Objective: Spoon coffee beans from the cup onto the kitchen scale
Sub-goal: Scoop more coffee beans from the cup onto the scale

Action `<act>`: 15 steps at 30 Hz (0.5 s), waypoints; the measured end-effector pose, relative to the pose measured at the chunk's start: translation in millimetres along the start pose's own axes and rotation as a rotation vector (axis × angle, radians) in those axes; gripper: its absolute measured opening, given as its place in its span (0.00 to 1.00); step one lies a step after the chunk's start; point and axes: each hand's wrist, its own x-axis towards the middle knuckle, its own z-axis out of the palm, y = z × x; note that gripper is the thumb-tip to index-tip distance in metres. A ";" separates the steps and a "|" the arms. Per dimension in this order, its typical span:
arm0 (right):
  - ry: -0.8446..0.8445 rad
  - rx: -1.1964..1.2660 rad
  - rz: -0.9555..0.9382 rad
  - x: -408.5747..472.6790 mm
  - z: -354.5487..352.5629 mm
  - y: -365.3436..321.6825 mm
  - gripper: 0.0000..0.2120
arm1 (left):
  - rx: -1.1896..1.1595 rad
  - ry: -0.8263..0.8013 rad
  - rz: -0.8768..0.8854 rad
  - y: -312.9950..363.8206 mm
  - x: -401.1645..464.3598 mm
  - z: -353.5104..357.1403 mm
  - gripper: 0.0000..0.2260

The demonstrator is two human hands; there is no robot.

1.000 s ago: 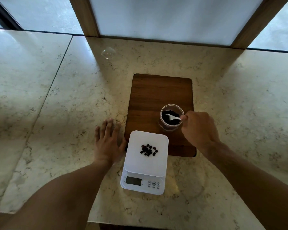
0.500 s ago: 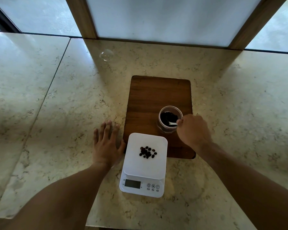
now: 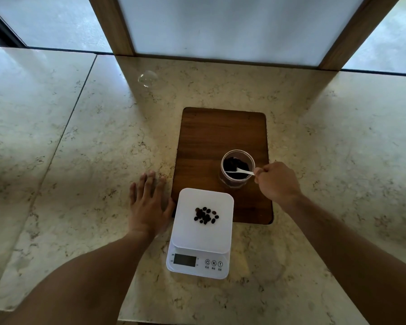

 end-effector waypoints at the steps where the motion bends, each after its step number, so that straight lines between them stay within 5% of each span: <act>1: -0.003 0.018 0.005 0.2 -0.2 0.3 0.19 | -0.003 0.001 -0.001 -0.2 -0.1 0.4 0.32; 15: -0.046 0.126 0.046 -0.1 -4.2 6.0 0.17 | 0.010 0.018 -0.001 -1.7 0.5 4.5 0.31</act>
